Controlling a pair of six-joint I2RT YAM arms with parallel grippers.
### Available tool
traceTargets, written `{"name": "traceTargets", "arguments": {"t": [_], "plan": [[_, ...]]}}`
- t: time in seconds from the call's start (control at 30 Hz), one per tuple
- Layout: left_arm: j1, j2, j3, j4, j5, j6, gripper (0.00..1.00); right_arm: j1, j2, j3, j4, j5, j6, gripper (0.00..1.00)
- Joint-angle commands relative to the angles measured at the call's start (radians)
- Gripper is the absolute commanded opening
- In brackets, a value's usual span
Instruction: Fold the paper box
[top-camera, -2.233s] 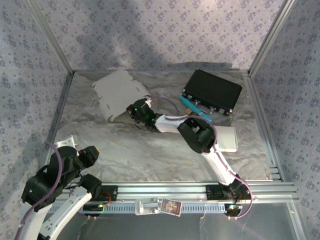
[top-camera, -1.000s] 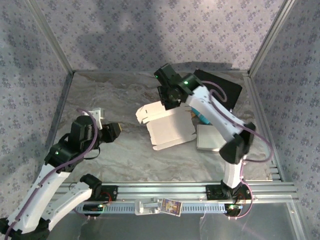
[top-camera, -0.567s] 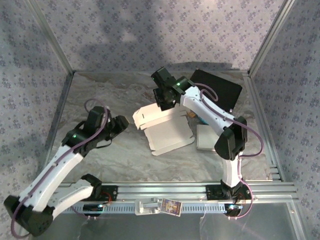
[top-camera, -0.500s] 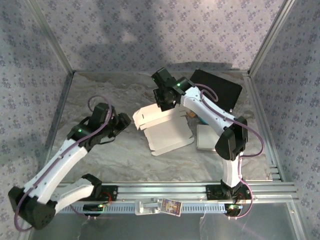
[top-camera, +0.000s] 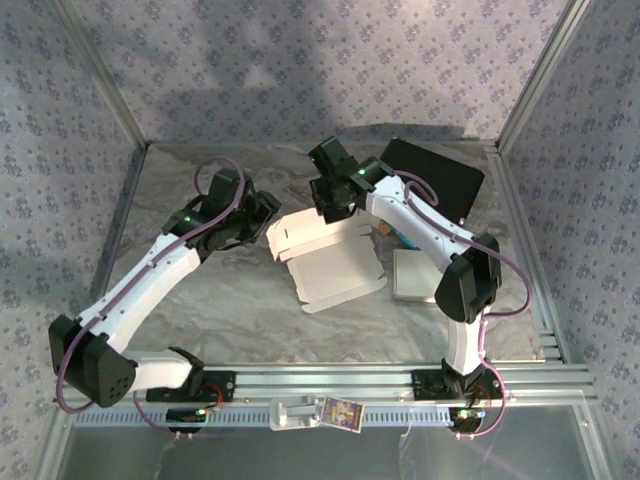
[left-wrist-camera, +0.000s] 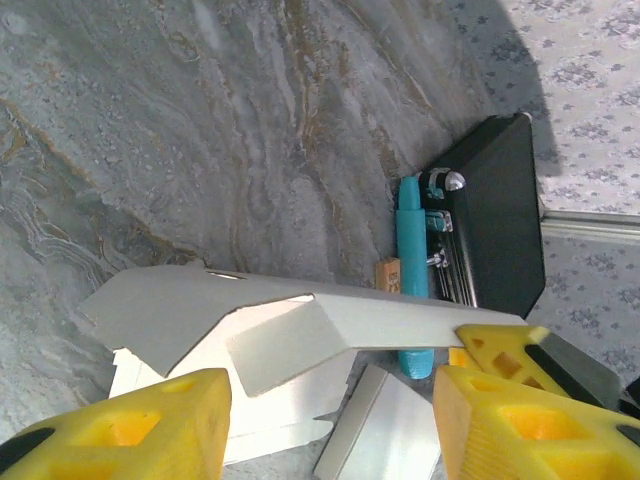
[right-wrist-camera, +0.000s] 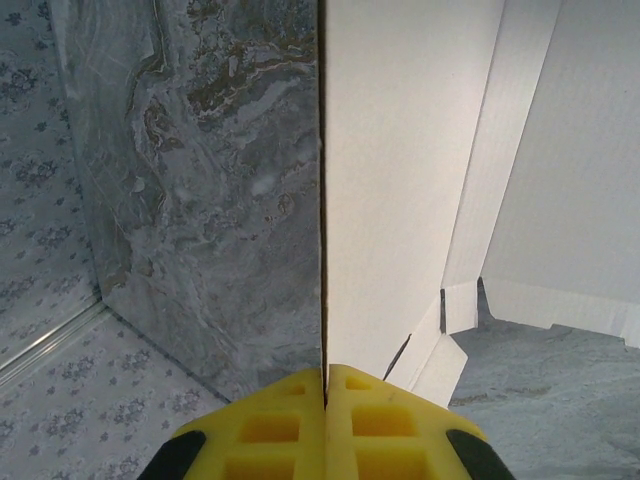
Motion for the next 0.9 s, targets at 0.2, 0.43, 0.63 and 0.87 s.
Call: {"name": "traceTargets", "arguments": {"t": [0.2,0.43,0.63,0.87], "plan": [[-0.003,0.062,0.01,0.099,0.09,-0.049,0.55,-0.016,-0.063,-0.052,0.031,-0.025,-0.011,0.0],[-0.018,0.127,0.04,0.143,0.121,-0.042,0.54,-0.015,-0.087,-0.08,0.056,-0.031,-0.005,0.0],[-0.033,0.178,0.055,0.212,0.163,-0.039,0.53,-0.018,-0.109,-0.101,0.068,-0.028,0.003,0.0],[-0.006,0.095,0.066,0.156,0.127,0.06,0.54,-0.041,-0.136,-0.141,0.114,-0.054,0.034,0.0]]}}
